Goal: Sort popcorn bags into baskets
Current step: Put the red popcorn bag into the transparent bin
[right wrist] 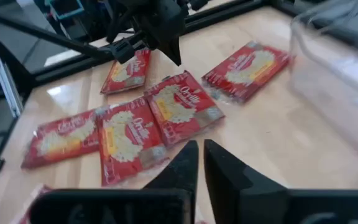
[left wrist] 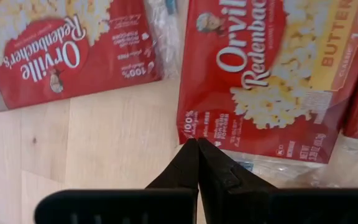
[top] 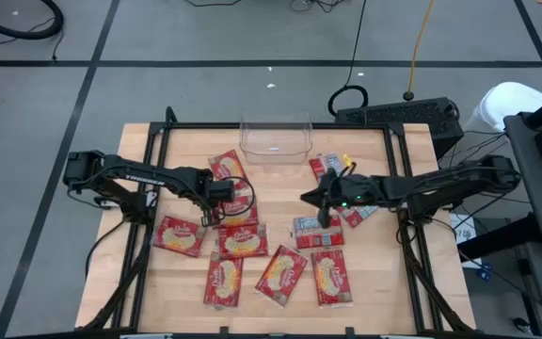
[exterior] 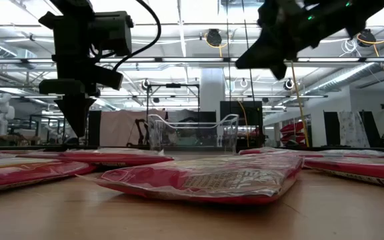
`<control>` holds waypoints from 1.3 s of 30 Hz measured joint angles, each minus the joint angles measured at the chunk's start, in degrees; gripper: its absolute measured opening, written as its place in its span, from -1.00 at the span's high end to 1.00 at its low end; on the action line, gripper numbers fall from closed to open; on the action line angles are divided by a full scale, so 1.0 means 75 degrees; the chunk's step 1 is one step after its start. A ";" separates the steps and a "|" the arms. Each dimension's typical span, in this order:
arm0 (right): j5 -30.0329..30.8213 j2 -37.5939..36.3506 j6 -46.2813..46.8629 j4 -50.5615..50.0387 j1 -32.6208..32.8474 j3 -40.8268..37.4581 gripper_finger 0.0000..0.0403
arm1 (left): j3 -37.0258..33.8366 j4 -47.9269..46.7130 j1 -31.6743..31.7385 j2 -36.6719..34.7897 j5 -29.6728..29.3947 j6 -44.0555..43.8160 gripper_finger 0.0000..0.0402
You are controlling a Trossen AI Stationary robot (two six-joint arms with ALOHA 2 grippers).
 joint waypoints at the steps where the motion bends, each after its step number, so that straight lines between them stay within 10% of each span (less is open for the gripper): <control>1: -0.0136 0.0294 0.0214 0.0342 -0.0001 0.0000 0.80 | 0.0002 -0.0002 -0.0013 0.0000 0.0000 0.0000 1.00; 8: -0.0358 0.1994 0.1326 0.1512 0.0000 0.0223 0.40 | 0.0003 -0.0090 0.0279 0.0000 -0.0007 -0.0966 0.86; 19: -0.0956 0.2818 0.1164 0.1700 0.0166 0.0723 0.04 | -0.0576 0.0165 0.0784 -0.0006 0.0503 -0.0641 -0.35; 23: -0.0956 0.2739 0.0954 0.1706 0.0166 0.0722 0.03 | -0.0911 0.0691 0.0798 -0.0006 0.0921 -0.0212 -0.50; 30: -0.0944 0.2740 0.0787 0.1697 0.0166 0.0720 0.02 | -0.1559 0.1852 0.0859 -0.0035 0.1266 0.0309 -0.11; 39: -0.0190 0.2838 0.0682 0.1607 0.0128 0.0711 0.02 | -0.1725 0.2779 0.0852 -0.0016 0.1042 0.0724 0.94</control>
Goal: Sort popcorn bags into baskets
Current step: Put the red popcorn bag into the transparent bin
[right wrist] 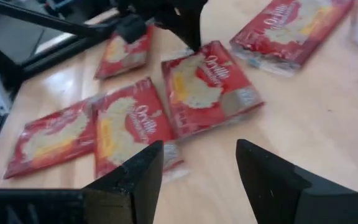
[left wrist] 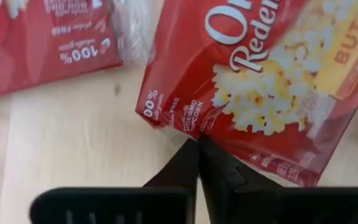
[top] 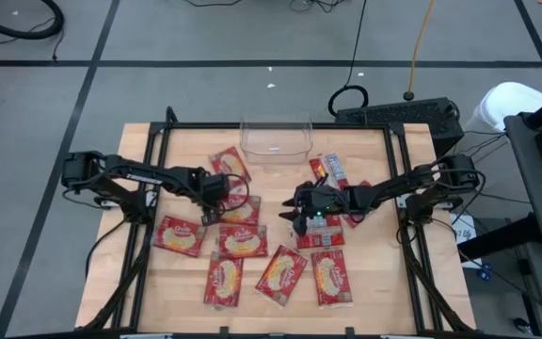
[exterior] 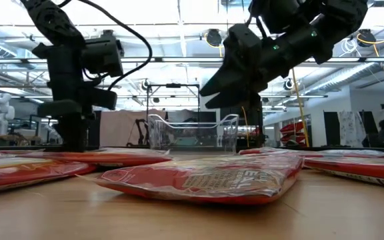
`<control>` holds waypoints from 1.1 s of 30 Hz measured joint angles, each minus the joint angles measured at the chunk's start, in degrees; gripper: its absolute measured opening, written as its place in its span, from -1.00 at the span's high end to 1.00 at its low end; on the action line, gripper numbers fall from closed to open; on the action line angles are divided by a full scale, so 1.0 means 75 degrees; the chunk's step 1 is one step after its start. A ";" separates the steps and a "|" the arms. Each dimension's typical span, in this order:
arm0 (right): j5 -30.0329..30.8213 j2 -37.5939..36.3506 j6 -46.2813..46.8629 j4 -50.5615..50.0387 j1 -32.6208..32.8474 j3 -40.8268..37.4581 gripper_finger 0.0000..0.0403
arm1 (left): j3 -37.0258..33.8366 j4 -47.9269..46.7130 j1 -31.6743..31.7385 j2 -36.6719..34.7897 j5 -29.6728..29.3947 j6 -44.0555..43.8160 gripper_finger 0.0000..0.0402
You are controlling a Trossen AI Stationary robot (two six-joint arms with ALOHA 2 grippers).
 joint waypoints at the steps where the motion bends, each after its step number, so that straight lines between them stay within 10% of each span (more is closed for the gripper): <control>1: 0.0086 0.0038 0.0011 0.0059 0.0000 0.0003 0.02 | 0.0002 0.0168 -0.0033 0.0003 -0.0116 0.0024 0.96; 16: 0.0090 0.1106 0.0052 0.0167 -0.0090 0.0003 0.00 | 0.0119 0.1367 -0.0958 -0.0546 -0.1562 0.0452 0.99; 28: -0.0004 0.2078 0.0383 0.1645 -0.0646 0.0000 -0.49 | 0.0119 0.1670 -0.1466 -0.0541 -0.2261 0.0539 1.00; 33: -0.1171 0.2443 0.0536 0.2734 -0.0785 0.0000 -0.45 | 0.0119 0.1889 -0.1559 -0.0541 -0.2552 0.0477 1.00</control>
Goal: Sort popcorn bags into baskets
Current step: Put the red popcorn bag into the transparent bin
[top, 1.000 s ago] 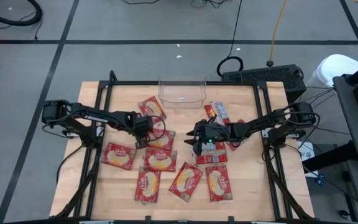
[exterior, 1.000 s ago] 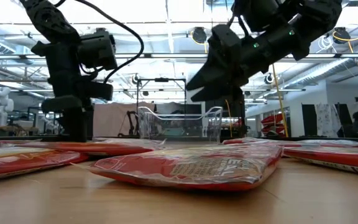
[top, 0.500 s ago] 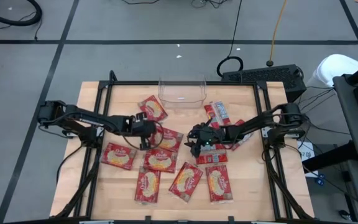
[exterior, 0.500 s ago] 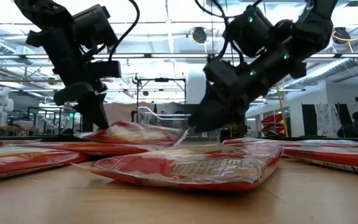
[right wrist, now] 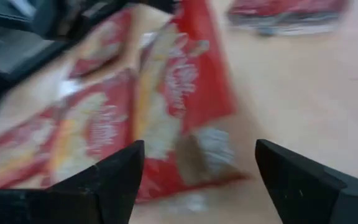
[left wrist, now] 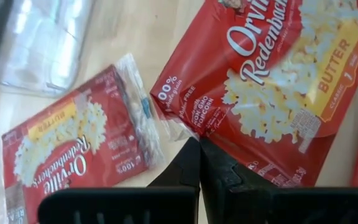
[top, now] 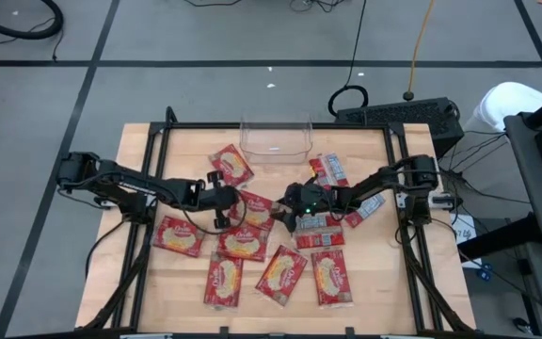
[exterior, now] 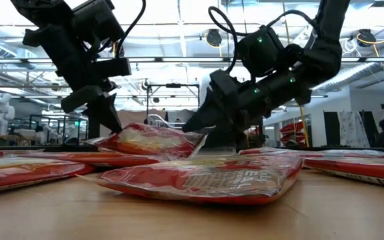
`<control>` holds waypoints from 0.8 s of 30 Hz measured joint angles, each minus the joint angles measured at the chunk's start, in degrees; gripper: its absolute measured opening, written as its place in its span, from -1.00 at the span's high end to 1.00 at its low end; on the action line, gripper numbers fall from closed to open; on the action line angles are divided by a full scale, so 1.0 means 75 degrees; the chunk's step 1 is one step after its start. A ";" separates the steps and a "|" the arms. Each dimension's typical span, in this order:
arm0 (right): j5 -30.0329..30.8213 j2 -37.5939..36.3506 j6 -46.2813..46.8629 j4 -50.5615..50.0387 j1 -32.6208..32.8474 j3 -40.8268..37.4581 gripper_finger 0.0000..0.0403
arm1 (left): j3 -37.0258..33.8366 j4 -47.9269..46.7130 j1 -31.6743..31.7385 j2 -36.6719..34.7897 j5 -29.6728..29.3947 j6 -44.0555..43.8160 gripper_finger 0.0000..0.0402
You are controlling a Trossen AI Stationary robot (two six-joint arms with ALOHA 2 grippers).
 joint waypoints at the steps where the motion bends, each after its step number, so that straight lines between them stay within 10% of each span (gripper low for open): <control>1: -0.0133 0.0071 0.0068 0.0140 -0.0012 0.0000 -0.41 | 0.0000 0.0104 -0.0014 0.0000 -0.0006 0.0006 1.00; 14: -0.1158 0.0115 -0.0239 0.0985 -0.0141 -0.0003 0.85 | 0.0009 0.1067 -0.0047 -0.0006 -0.0598 0.0200 0.99; 24: -0.1352 -0.1356 -0.1008 -0.0593 -0.0422 -0.0006 0.85 | 0.0035 0.1258 0.0125 -0.1166 -0.0743 -0.1076 0.49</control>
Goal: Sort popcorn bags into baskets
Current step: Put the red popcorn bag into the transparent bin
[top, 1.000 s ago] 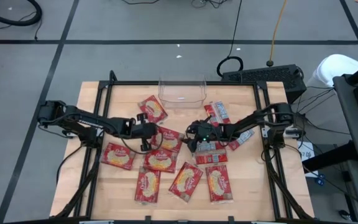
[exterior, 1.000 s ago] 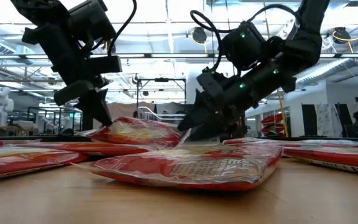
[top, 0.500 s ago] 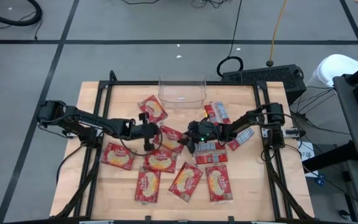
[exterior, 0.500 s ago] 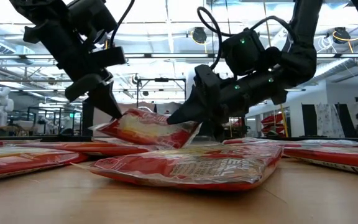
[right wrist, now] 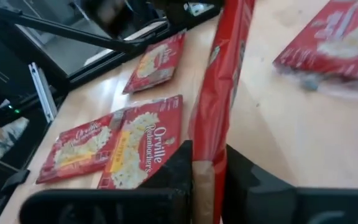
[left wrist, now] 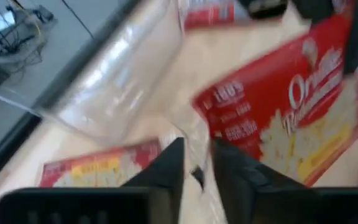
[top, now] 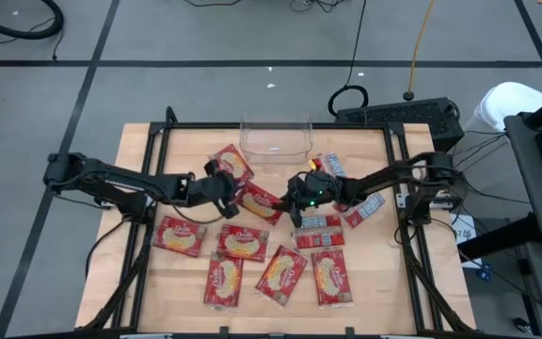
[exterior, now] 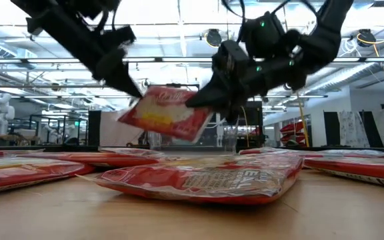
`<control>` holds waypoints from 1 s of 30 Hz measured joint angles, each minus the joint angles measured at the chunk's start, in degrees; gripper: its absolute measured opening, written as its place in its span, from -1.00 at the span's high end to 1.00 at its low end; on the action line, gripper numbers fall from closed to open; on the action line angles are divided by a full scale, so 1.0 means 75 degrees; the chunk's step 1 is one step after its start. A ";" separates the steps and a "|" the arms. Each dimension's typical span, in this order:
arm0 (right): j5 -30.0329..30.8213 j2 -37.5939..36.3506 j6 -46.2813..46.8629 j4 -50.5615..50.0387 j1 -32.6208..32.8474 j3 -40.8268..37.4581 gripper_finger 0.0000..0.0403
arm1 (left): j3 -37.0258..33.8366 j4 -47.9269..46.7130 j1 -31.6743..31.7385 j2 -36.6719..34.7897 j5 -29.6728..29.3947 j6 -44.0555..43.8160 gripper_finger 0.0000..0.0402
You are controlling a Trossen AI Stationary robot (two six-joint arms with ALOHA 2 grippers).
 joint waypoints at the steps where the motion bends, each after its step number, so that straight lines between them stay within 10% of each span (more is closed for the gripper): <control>1: 0.0069 -0.0235 -0.0142 -0.0264 -0.0027 0.0000 0.88 | 0.0000 -0.0039 -0.0002 -0.0241 0.0002 -0.0059 0.42; 13: 0.2112 -0.3459 -0.1891 -0.2563 -0.0471 0.0009 0.88 | 0.0000 0.1098 0.0171 -0.2006 0.0006 0.0442 0.08; 30: 0.2570 -0.5174 -0.3680 -0.3319 -0.1336 0.0009 0.89 | -0.0006 0.4395 0.0784 -0.0645 0.0705 0.1047 -0.07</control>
